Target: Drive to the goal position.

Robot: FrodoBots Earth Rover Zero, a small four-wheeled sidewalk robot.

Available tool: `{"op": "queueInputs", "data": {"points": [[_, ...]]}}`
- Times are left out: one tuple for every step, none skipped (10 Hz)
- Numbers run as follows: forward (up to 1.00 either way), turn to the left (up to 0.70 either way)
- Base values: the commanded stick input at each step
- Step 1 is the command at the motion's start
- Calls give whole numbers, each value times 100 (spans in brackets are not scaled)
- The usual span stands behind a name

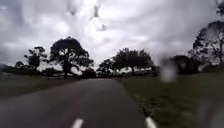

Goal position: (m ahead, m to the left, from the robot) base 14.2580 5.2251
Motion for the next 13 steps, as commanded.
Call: {"op": "queueInputs", "data": {"points": [[85, 0], [85, 0], [85, 0], [85, 15], [85, 20], [85, 0], [85, 0], [85, 0], [85, 17], [85, 34], [85, 8], [85, 0], [85, 0]]}}
